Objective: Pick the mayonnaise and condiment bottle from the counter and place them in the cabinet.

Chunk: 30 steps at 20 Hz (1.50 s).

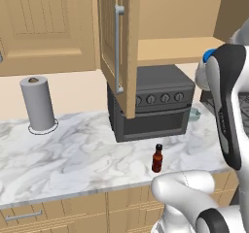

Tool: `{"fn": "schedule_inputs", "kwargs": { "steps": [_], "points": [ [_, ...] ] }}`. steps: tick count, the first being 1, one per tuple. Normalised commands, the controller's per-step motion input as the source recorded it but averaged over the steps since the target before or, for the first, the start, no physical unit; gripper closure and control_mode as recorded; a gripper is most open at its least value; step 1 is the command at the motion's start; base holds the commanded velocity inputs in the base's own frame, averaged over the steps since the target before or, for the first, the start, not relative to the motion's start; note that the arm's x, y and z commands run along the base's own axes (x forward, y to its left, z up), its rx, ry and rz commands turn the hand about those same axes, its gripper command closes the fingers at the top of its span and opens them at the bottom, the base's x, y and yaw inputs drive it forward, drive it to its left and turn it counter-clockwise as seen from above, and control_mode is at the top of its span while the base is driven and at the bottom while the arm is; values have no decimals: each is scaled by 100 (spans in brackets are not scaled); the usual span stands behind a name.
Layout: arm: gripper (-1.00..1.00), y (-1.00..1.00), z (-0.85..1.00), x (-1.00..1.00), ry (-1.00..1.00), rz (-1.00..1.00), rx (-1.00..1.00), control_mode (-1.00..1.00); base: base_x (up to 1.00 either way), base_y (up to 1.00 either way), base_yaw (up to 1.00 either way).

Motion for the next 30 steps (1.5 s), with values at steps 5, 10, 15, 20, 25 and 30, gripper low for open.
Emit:
{"fn": "schedule_inputs", "kwargs": {
  "steps": [5, 10, 15, 20, 25, 30],
  "points": [
    [100, 0, 29, 5, -3, -4, 0, -100, 0, 0, 0],
    [100, 0, 21, 23, -4, -4, 0, -100, 0, 0, 0],
    [100, 0, 5, 41, -2, -4, 0, -100, 0, 0, 0],
    [100, 0, 0, 50, -1, -4, 0, -100, 0, 0, 0],
    [100, 0, 1, 43, -2, -6, 0, -100, 0, 0, 0],
    [100, 0, 0, 36, -4, -9, 0, -100, 0, 0, 0]
  ]
}}
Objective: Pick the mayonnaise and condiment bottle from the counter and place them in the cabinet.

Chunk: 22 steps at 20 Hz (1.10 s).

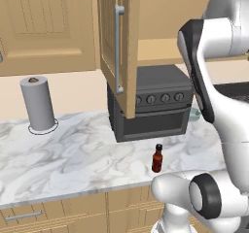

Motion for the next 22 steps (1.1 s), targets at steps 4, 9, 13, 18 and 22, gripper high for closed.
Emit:
{"fn": "schedule_inputs", "kwargs": {
  "steps": [4, 9, 13, 18, 22],
  "points": [
    [100, 0, 0, 37, -5, -7, 2, -100, 0, 0, 0],
    [100, 0, 0, 39, -3, -5, 4, -100, 0, 0, 0],
    [100, -3, 0, 46, 0, -3, 5, -100, 0, 0, 0],
    [100, -1, -9, 39, 0, -2, 6, -100, 0, 0, 0],
    [100, 0, -24, 28, 0, -1, 5, -100, 0, 0, 0]
  ]
}}
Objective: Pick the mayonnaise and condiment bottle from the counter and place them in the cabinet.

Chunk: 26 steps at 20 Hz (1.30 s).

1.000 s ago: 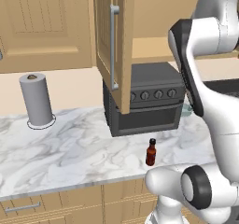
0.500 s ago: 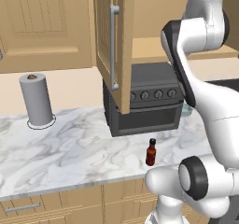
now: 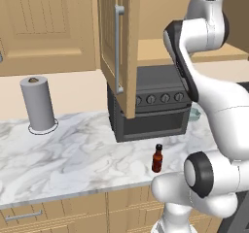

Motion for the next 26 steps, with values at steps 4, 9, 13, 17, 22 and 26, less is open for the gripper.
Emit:
{"fn": "schedule_inputs", "kwargs": {
  "steps": [4, 9, 13, 17, 22, 26],
  "points": [
    [100, 0, -20, 23, 0, -1, 2, -100, 0, 0, 0],
    [100, 0, -6, 25, 0, -1, 0, -100, 0, 0, 0],
    [100, -3, 0, 30, -1, -1, 0, -100, 0, 0, 0],
    [100, -7, 0, 32, -1, -1, 0, -100, 0, 0, 0],
    [100, -8, 0, 35, 0, -1, 0, -100, 0, 0, 0],
    [100, -6, 0, 34, 0, 0, 1, -100, 0, 0, 0]
  ]
}}
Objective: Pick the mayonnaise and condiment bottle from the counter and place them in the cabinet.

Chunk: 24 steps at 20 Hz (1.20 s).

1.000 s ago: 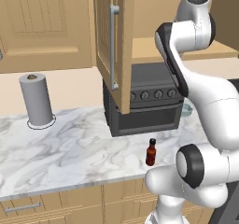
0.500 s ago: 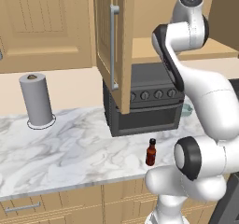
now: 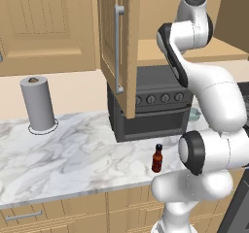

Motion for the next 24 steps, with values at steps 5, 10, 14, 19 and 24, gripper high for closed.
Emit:
{"fn": "schedule_inputs", "kwargs": {
  "steps": [5, 10, 14, 19, 24],
  "points": [
    [100, -6, -4, 36, 0, 0, 1, -100, 0, 0, 0],
    [100, -6, -9, 39, 0, 0, 2, -100, 0, 0, 0],
    [100, -7, -10, 35, 0, 0, 2, -100, 0, 0, 0],
    [100, -4, -11, 30, 0, 0, 1, -100, 0, 0, 0],
    [-100, 0, -14, 27, 0, 0, 0, -100, 0, 0, 0]
  ]
}}
